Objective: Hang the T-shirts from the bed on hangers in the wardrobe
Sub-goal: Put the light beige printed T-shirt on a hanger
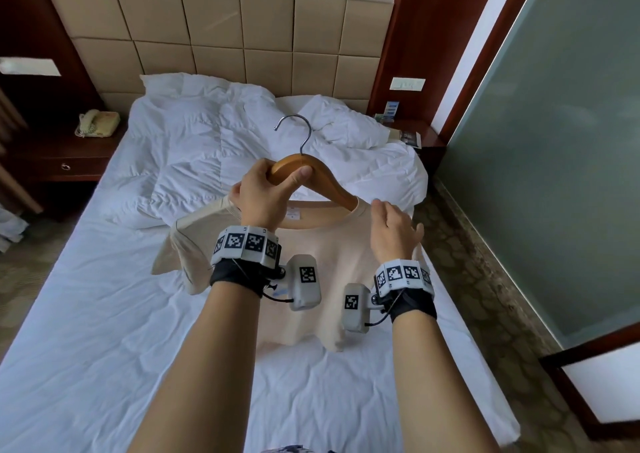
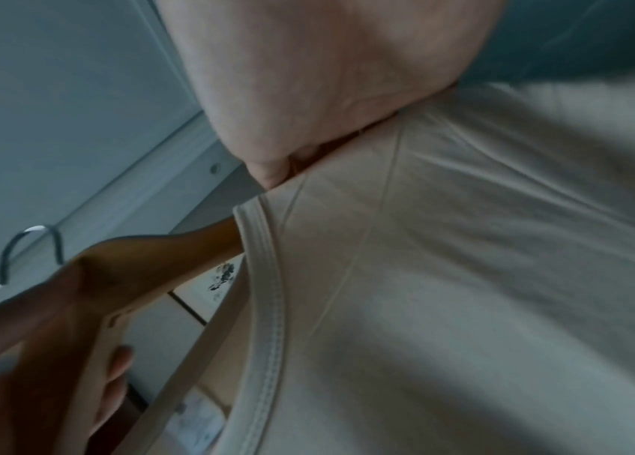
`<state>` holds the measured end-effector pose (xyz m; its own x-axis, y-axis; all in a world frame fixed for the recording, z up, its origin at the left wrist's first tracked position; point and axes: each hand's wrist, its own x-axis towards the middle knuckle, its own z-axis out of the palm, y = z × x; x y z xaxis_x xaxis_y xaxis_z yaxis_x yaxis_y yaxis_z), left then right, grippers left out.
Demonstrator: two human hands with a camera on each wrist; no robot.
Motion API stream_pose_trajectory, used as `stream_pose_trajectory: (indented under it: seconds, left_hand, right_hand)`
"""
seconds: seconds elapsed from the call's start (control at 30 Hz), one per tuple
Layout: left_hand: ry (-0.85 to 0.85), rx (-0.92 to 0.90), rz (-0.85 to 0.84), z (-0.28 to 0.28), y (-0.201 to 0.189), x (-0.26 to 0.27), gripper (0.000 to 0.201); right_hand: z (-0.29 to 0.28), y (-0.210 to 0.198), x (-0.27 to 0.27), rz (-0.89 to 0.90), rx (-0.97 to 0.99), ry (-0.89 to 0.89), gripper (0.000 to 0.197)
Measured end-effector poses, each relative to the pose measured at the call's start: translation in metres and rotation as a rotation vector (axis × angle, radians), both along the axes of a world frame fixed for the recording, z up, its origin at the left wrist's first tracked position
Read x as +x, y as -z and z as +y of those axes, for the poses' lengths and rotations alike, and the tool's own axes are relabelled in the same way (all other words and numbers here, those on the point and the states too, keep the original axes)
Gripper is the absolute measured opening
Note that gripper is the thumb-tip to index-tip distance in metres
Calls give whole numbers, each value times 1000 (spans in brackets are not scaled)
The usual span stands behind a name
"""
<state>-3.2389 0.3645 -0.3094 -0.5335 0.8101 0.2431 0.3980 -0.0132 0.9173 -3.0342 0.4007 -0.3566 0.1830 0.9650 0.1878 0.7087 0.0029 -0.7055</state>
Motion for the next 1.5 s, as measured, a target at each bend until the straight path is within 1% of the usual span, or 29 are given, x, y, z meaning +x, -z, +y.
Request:
stream_pose_trajectory:
  seconds: [0.03,0.13,0.2,0.27,0.33,0.37,0.47,0.5,0.57,0.63,0.67,0.73,0.83,0.97,1.03,1.13,1.2,1.3,1.43,1.5]
  left_hand:
    - [5,-1,1,0,0,3,46]
    - [34,4,-13,2,2,14,47]
    - [53,9,-19,2,3,21,49]
    - [72,6,-20,3,4,27,48]
    - [108,-4,-29,5,7,34,48]
    - [144,-7,-37,7,8,39,51]
    - [280,-13,-25,9,12,56,57]
    - [317,-13,15,8,12,63,56]
    - [327,-42,170,6,12,80,58]
    - [305,-125,328,4,11,98,70]
    - [305,-160,363,4,11,107,75]
    - [342,-183,381,3,11,131,81]
    - [448,-159,361,-4,9,178,84]
    - [584,-108,341,-23,4,254,75]
    - [628,-66,337,-34,6,297,71]
    - [715,-42,289,-52,8,368,78]
    - [765,-16,286,-67,5,418,77]
    - [830,2,322,-93,-4,493,65]
    - [914,17,355,-124,-19,582,76]
    - [949,31,351,-132,-26,619,75]
  right_hand:
    - [0,-1,-3,-15,34,-53,38]
    - [-6,-10,-11,23,120,-175,34]
    - [-9,-14,-10,-23,107,-234,33]
    - [-11,-17,-4,-76,88,-250,35]
    - [-15,-17,5,-79,123,-210,28]
    - [-17,-15,10,-69,145,-178,24]
    - [-25,-7,34,-56,173,-95,23]
    - [-28,-5,44,-54,168,-72,23]
    - [-35,-2,64,-39,156,-25,21]
    - [-44,-4,86,-31,159,23,20]
    - [-48,-5,97,-29,167,47,21]
    - [-59,-10,120,-28,172,103,22]
    - [-79,-14,161,-52,208,195,21]
    - [-115,-16,232,-57,212,262,20]
    - [-135,-15,273,-50,208,277,25]
    - [-169,-16,337,-73,206,329,34]
    - [-192,-19,382,-113,187,379,32]
    - [-225,-28,447,-179,178,455,24]
    - [-261,-42,530,-210,194,530,15]
    - [-277,-51,566,-227,201,542,15]
